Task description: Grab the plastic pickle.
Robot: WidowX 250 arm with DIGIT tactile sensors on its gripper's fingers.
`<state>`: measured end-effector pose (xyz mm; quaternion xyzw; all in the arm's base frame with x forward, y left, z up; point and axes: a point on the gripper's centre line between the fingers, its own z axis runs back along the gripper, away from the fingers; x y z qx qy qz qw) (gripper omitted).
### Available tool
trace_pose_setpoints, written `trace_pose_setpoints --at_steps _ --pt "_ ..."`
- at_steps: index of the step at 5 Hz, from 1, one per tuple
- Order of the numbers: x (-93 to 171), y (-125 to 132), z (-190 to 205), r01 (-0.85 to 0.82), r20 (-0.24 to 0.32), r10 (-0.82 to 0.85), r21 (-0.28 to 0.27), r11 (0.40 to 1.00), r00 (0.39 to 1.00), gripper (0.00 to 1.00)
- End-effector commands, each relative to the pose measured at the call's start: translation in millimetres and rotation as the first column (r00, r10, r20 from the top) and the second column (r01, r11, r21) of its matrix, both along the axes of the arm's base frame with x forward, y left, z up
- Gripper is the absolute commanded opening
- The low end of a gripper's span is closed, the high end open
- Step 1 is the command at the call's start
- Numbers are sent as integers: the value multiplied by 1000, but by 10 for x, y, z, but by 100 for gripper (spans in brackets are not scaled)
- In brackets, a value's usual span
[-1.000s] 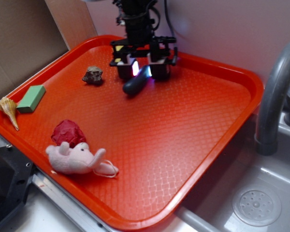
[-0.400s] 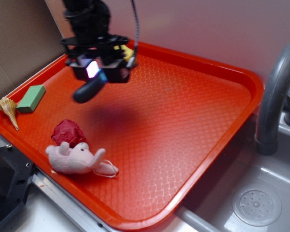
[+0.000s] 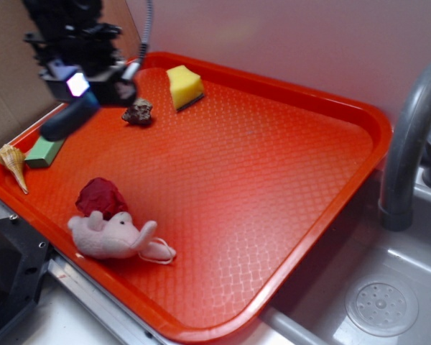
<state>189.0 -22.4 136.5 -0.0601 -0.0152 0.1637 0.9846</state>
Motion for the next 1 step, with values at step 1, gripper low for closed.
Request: trace_pose_setpoints --at_steps 1 --pt "319 61 464 -71 -18 71 12 997 997 0"
